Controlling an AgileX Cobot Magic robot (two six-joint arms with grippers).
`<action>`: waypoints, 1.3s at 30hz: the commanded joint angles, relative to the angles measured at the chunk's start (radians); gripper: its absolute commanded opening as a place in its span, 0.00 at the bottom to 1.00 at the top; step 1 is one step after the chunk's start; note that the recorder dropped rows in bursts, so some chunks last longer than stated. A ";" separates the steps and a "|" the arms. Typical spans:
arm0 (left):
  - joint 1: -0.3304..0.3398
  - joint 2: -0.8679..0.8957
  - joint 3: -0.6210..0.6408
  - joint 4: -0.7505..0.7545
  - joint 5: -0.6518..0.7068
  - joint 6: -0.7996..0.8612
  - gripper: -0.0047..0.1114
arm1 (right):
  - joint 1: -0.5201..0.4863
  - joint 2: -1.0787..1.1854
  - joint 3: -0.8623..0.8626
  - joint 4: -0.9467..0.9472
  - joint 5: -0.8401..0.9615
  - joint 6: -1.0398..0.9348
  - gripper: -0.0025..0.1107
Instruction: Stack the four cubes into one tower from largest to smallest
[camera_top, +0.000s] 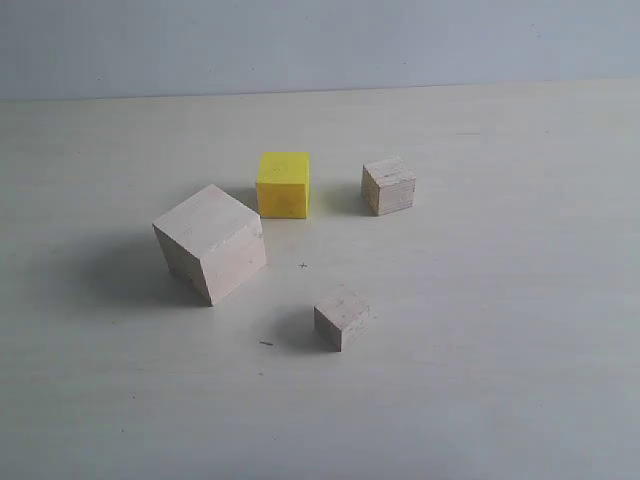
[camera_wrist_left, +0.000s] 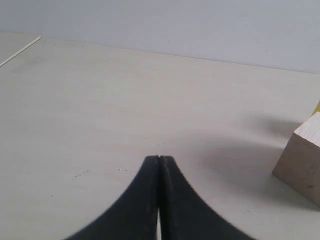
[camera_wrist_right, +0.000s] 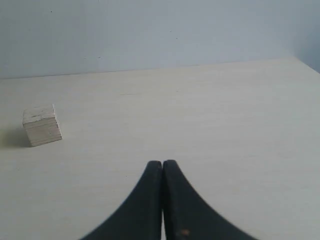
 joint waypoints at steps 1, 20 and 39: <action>-0.004 -0.006 0.003 0.002 -0.012 -0.003 0.04 | -0.004 -0.006 0.004 -0.004 -0.007 0.000 0.02; -0.004 -0.006 0.003 0.002 -0.012 -0.003 0.04 | -0.004 -0.006 0.004 -0.007 -0.277 0.000 0.02; -0.004 -0.006 0.003 0.002 -0.012 -0.003 0.04 | -0.004 -0.006 0.004 -0.007 -0.527 0.000 0.02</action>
